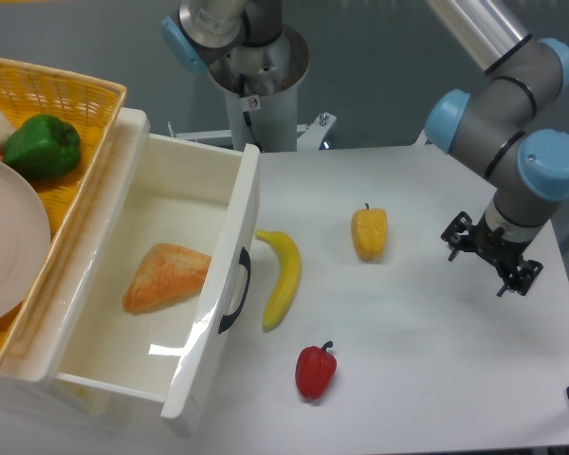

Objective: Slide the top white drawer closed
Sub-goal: 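Move the gripper from its start pose toward the open white drawer, then lower the gripper past the banana to the drawer's front panel, then push the drawer front with the gripper to slide it shut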

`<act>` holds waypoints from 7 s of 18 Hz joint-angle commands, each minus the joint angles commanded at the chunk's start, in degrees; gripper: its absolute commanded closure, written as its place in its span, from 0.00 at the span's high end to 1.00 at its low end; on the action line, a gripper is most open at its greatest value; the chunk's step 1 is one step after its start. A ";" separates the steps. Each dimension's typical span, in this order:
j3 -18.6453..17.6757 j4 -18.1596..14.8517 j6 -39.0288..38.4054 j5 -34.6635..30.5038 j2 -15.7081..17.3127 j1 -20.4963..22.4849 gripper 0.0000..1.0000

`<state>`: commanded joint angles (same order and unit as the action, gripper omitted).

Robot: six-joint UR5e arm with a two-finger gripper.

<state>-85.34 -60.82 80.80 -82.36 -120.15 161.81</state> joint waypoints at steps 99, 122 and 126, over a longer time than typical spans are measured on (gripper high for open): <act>-2.55 -17.05 -43.01 28.75 11.25 -23.46 0.07; -3.60 -17.31 -45.74 28.22 11.78 -28.48 0.10; -3.69 -17.31 -45.82 28.22 11.87 -29.18 0.11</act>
<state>-89.03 -78.13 34.98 -54.14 -108.28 132.63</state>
